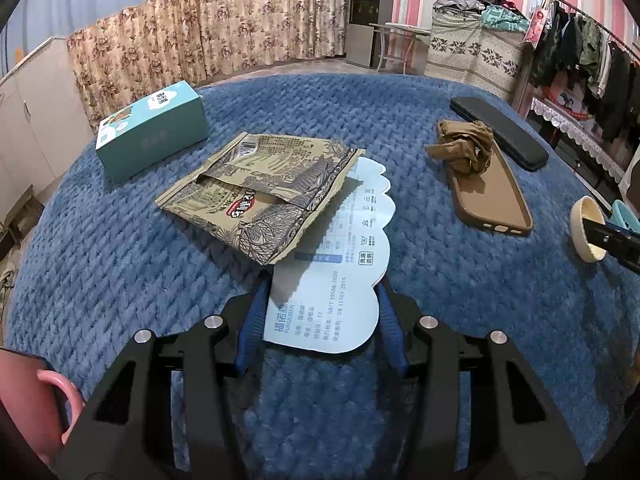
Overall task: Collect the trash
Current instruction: 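Carry the cream lid toward the blue basket with the right gripper while the left gripper holds the card, then carry the cream lid and white card with both grippers over the blue basket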
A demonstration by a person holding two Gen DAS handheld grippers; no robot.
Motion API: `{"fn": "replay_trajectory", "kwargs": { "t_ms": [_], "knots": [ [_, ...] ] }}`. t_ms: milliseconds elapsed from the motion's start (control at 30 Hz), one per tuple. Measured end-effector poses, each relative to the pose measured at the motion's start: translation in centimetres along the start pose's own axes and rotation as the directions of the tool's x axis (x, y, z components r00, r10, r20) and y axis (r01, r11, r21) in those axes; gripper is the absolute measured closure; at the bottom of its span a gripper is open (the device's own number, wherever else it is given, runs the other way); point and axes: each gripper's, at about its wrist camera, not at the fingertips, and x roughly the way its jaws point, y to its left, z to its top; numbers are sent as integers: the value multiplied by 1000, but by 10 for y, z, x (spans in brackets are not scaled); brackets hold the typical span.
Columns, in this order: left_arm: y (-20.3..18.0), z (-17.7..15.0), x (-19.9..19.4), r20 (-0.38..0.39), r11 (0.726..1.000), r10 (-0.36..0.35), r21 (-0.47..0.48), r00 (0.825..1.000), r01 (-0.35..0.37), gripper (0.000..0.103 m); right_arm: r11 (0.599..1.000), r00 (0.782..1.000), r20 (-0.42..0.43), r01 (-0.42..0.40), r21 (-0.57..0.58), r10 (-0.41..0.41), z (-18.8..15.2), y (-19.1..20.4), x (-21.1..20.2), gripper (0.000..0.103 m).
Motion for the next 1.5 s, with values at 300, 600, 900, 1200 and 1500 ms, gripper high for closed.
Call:
{"fn": "replay_trajectory", "kwargs": {
  "t_ms": [300, 600, 900, 1200, 1500],
  "knots": [
    [-1, -1, -1, 3, 1000, 3, -1, 1000, -3, 54, 998, 999, 22, 48, 34, -49, -1, -32, -20, 17],
    [-58, 3, -37, 104, 991, -86, 110, 991, 75, 54, 989, 988, 111, 91, 118, -104, 3, -77, -55, 17],
    [-103, 12, -50, 157, 980, -122, 173, 980, 94, 54, 995, 997, -12, 76, 60, -75, -6, -82, -29, 17],
    [-64, -4, -42, 139, 995, -49, 97, 989, 36, 54, 971, 993, -45, 98, -216, -110, -29, -15, 8, 13],
    [-53, -7, -39, 138, 997, -39, 75, 990, 29, 54, 965, 999, 48, 35, -260, -23, -25, -1, -14, 13]
  ]
}}
